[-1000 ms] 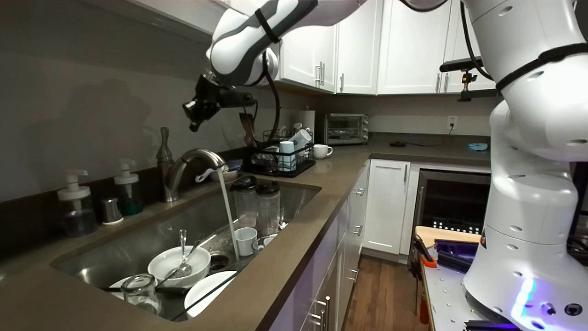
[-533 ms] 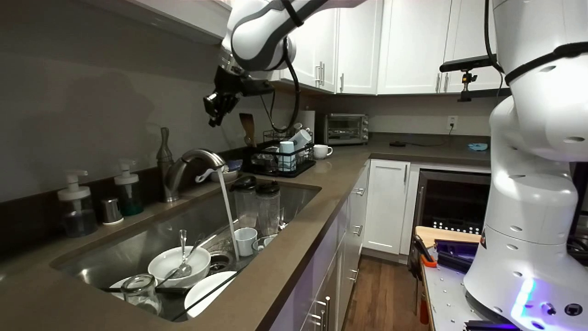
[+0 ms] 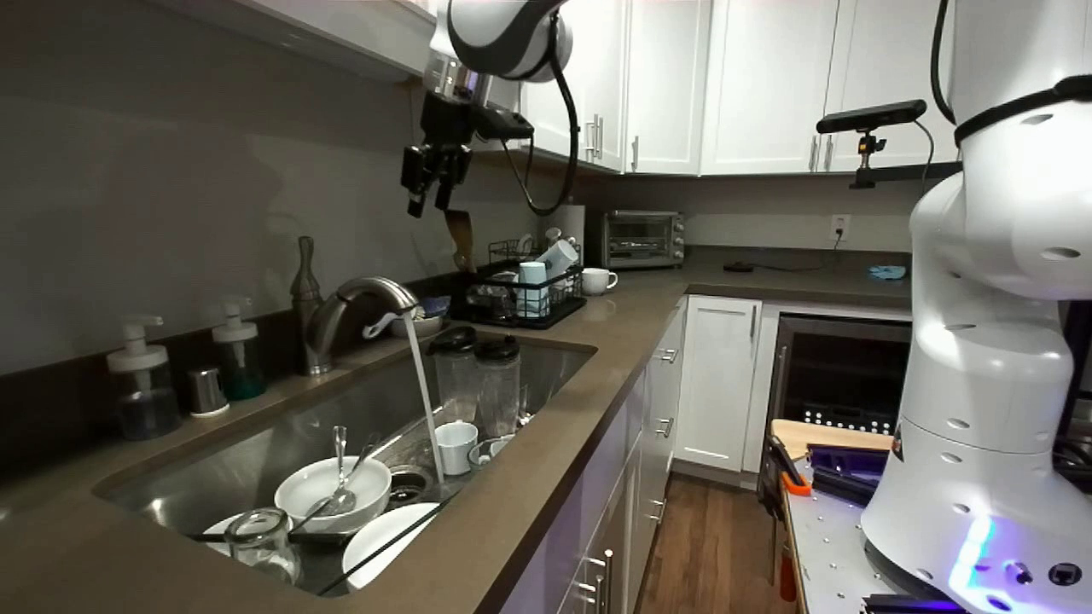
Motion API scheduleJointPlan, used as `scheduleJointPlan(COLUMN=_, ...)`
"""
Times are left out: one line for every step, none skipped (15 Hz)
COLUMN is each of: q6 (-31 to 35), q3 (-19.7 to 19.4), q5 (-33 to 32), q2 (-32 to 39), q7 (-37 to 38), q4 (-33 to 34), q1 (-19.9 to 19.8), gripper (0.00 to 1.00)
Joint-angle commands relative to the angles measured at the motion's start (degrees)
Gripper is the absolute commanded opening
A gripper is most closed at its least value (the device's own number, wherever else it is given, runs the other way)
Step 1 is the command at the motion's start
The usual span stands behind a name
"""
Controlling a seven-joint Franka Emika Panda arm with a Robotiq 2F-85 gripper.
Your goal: Open the tap
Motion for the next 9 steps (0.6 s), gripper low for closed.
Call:
scheduleJointPlan(q6=-6.60, q3=0.57, q5=2.26, q2=-3.31, q7=-4.82, q4=-1.21, q1=-1.23, gripper=0.99)
scheduleJointPlan(q6=-8.33, q3=0.51, q5=2.48, q2=-3.66, q7=-5.46, q4=-1.02, q1=-1.31, gripper=1.00)
scheduleJointPlan(q6=-9.87, q3=0.50, q5=3.13, q2=-3.87, q7=-6.39, q4=-0.82, q1=-1.42, gripper=1.00)
scheduleJointPlan(q6=-11.09, q3=0.47, q5=3.52, q2=-4.14, q7=-7.11, q4=-0.72, q1=-1.50, gripper=1.00)
scheduleJointPlan(q6=-12.11, q3=0.45, q5=4.01, q2=-4.36, q7=-7.78, q4=-0.68, q1=-1.54, gripper=1.00)
scheduleJointPlan(q6=-13.04, q3=0.41, q5=4.47, q2=-4.55, q7=-8.30, q4=-0.59, q1=-1.57, gripper=1.00)
scheduleJointPlan(q6=-13.85, q3=0.39, q5=5.10, q2=-4.73, q7=-8.91, q4=-0.54, q1=-1.57, gripper=1.00)
scheduleJointPlan(q6=-14.46, q3=0.36, q5=5.20, q2=-4.86, q7=-9.17, q4=-0.54, q1=-1.56, gripper=1.00)
scheduleJointPlan(q6=-15.04, q3=0.36, q5=5.20, q2=-5.02, q7=-9.32, q4=-0.54, q1=-1.53, gripper=1.00)
